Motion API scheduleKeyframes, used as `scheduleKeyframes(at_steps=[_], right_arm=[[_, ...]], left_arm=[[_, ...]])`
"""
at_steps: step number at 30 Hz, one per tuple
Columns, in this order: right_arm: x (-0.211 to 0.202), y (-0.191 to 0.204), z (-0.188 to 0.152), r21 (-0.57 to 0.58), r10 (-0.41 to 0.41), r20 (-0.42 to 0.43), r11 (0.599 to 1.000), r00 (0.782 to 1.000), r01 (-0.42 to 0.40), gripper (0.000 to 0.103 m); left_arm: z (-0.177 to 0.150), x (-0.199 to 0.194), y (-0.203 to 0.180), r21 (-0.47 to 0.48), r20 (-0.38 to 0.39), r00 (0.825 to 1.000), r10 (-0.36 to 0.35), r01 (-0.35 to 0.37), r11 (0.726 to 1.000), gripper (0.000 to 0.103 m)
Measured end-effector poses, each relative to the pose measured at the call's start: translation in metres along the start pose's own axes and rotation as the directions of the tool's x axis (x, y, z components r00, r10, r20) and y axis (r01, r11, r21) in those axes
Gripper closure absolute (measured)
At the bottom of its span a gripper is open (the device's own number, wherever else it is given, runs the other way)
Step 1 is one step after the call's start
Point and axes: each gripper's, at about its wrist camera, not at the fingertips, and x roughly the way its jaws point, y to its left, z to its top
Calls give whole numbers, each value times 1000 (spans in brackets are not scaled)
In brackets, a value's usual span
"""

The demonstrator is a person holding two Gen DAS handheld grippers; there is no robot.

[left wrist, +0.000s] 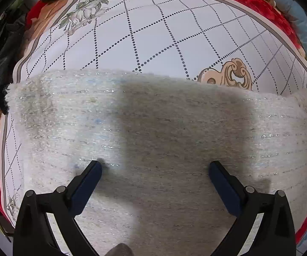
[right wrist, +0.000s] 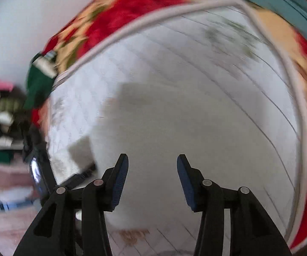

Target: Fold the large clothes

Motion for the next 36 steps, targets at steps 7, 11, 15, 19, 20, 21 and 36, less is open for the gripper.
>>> scheduleKeyframes(at_steps=[7, 11, 15, 19, 20, 21, 36], right_arm=[[123, 29, 53, -110, -196, -180, 978, 964, 178, 82], [127, 33, 75, -94, -234, -222, 971, 947, 218, 82], [74, 31, 71, -51, -119, -237, 993, 964, 110, 79], [32, 25, 31, -101, -81, -255, 993, 964, 57, 79], [36, 18, 15, -100, -92, -297, 993, 950, 65, 79], [44, 13, 4, -102, -109, -324, 992, 940, 79, 80], [15, -40, -2, 111, -10, -215, 993, 976, 35, 42]], left_arm=[[-2, 6, 6, -21, 4, 1000, 8, -8, 1000, 0], [4, -1, 11, -33, -12, 1000, 1, -1, 999, 0], [-3, -36, 19, -34, 21, 1000, -23, 23, 999, 0], [-27, -47, 12, -10, 28, 999, -25, 25, 1000, 0], [-32, -44, 6, 1, 21, 1000, -18, 18, 1000, 0], [-34, -37, -2, 15, 11, 1000, -5, 5, 1000, 0], [-39, -44, -16, 27, 53, 998, 20, -21, 999, 0]])
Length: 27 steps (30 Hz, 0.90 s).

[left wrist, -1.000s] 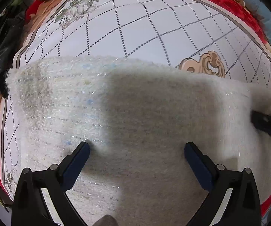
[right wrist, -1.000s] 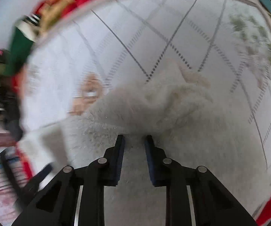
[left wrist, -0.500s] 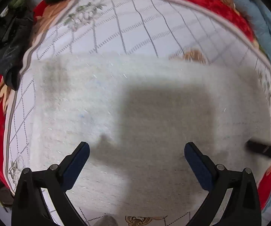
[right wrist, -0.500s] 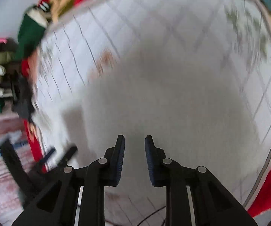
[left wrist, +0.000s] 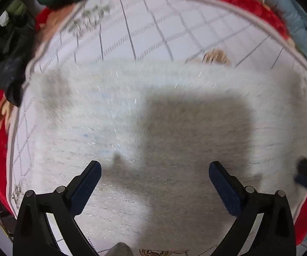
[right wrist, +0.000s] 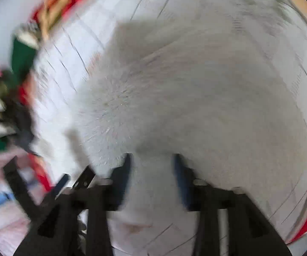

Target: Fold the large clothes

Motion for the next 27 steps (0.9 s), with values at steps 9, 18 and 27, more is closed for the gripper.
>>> scheduleKeyframes(at_steps=[9, 18, 27], right_arm=[[-3, -159, -63, 348, 213, 293, 884, 932, -312, 31], [70, -156, -32, 358, 527, 416, 655, 741, -666, 31], [13, -110, -51, 268, 423, 466, 770, 777, -580, 82]], left_arm=[[9, 15, -37, 40, -5, 1000, 3, -3, 999, 0], [6, 21, -35, 36, -22, 1000, -6, 7, 999, 0], [-5, 18, -45, 65, -37, 998, -41, 43, 997, 0]])
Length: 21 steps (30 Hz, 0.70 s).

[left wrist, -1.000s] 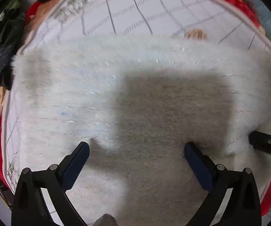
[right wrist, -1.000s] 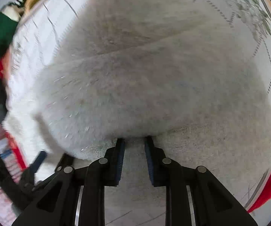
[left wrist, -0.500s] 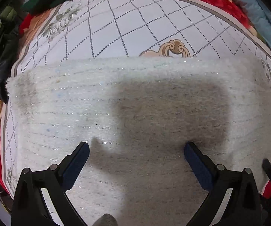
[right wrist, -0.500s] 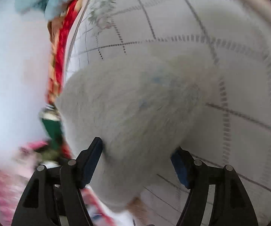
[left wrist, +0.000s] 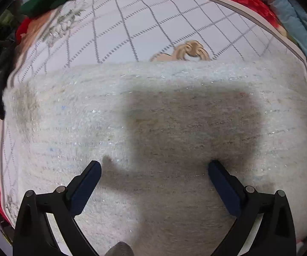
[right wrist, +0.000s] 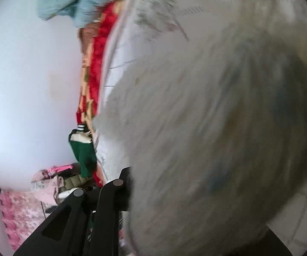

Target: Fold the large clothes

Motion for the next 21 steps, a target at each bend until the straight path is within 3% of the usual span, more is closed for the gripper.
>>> scheduleKeyframes(at_steps=[4, 8, 10, 12, 13, 15, 16, 19, 21], right_arm=[[-31, 4, -16, -33, -30, 16, 999, 999, 31, 80], [-17, -49, 2, 105, -90, -1, 991, 996, 89, 54], [-4, -68, 8, 163, -47, 15, 986, 999, 44, 44], [8, -75, 13, 187, 38, 31, 981, 999, -43, 44], [12, -72, 13, 174, 46, 33, 983, 998, -51, 44], [14, -59, 12, 126, 33, 52, 991, 998, -40, 70], [13, -52, 11, 109, 30, 58, 993, 998, -36, 77], [-4, -32, 7, 127, 23, 100, 991, 995, -36, 82], [-27, -12, 7, 78, 16, 132, 997, 991, -27, 83]], left_arm=[[-14, -3, -15, 45, -9, 1000, -13, 14, 999, 0], [-24, 3, -24, 52, -24, 999, -25, 27, 998, 0], [-26, 2, -24, 62, -12, 1000, -16, 16, 998, 0], [-29, 2, -27, 69, -4, 1000, -5, 5, 998, 0], [-28, 3, -29, 68, -3, 1000, -6, 6, 998, 0], [-26, 4, -33, 63, -4, 1000, -7, 8, 998, 0], [-23, 5, -40, 59, -8, 1000, -7, 7, 998, 0], [-21, -3, -48, 57, -15, 999, -30, 31, 998, 0], [-22, -10, -59, 67, -17, 998, -60, 61, 996, 0]])
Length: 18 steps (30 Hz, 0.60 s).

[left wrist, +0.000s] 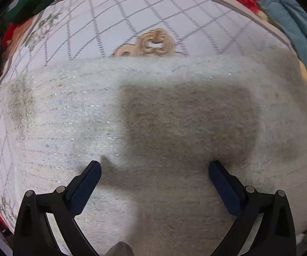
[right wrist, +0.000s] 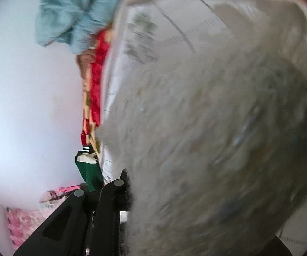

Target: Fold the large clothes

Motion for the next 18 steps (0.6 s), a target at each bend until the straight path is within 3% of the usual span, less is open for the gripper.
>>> scheduleKeyframes(at_steps=[4, 9, 17, 18], right_arm=[[-19, 49, -4, -167, -46, 41, 985, 998, 52, 83], [-9, 72, -3, -257, -128, 30, 957, 991, 131, 83], [22, 155, -46, -530, -243, 74, 812, 967, 245, 83], [6, 153, -42, -549, -250, 80, 797, 965, 252, 83]], left_arm=[[-3, 12, -20, -28, -34, 998, -58, 57, 998, 0], [-3, 21, -26, -64, -26, 993, -112, 110, 992, 0], [-2, 11, 14, -160, -44, 978, -206, 196, 967, 0], [-2, 6, 24, -170, -38, 978, -207, 198, 965, 0]])
